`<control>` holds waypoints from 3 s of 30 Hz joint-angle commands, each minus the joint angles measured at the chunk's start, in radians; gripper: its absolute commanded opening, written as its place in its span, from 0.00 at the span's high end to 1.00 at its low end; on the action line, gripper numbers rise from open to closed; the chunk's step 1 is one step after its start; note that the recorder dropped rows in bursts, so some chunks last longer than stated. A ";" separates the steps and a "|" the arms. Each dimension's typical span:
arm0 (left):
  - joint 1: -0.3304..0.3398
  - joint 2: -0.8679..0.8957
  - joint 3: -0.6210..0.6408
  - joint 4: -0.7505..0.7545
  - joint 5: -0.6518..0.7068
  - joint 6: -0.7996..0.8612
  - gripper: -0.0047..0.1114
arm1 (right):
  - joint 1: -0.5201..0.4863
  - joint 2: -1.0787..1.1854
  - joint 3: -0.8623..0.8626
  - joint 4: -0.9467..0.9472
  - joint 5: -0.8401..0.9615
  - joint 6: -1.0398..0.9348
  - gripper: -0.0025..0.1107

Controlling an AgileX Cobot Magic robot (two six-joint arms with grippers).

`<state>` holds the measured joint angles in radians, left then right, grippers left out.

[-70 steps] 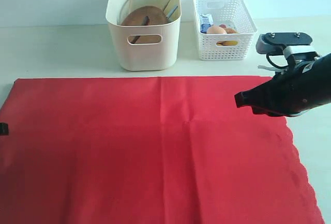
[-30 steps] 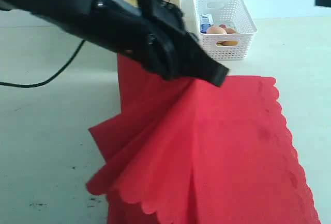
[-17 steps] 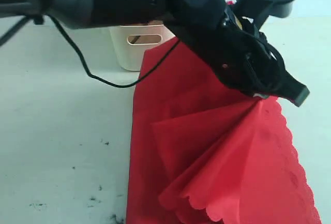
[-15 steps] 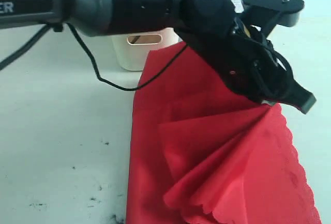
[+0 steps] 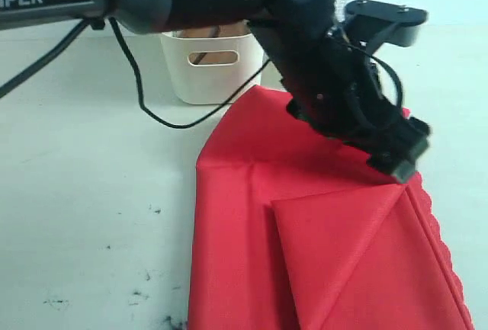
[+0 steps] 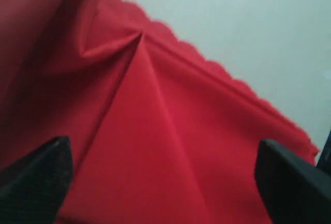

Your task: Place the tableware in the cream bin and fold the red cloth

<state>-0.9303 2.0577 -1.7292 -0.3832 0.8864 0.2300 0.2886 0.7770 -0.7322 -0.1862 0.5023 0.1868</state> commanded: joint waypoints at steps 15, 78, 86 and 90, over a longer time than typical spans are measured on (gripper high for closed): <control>0.083 0.006 0.380 -0.033 -0.098 0.000 0.94 | -0.004 0.728 -0.017 0.979 -0.062 -0.868 0.98; -0.111 0.020 0.365 0.462 -0.234 -0.411 0.94 | -0.359 0.886 -0.233 0.812 -0.257 -0.734 0.98; -0.194 0.031 0.327 0.091 -0.353 -0.033 0.94 | -0.359 0.886 -0.233 0.814 -0.239 -0.734 0.98; -0.280 0.024 0.211 -0.044 -0.282 0.097 0.94 | -0.359 0.886 -0.233 0.800 -0.274 -0.734 0.98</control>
<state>-1.1699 2.0941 -1.4667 -0.3551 0.5756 0.2540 -0.0699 1.6697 -0.9585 0.6249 0.2624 -0.5499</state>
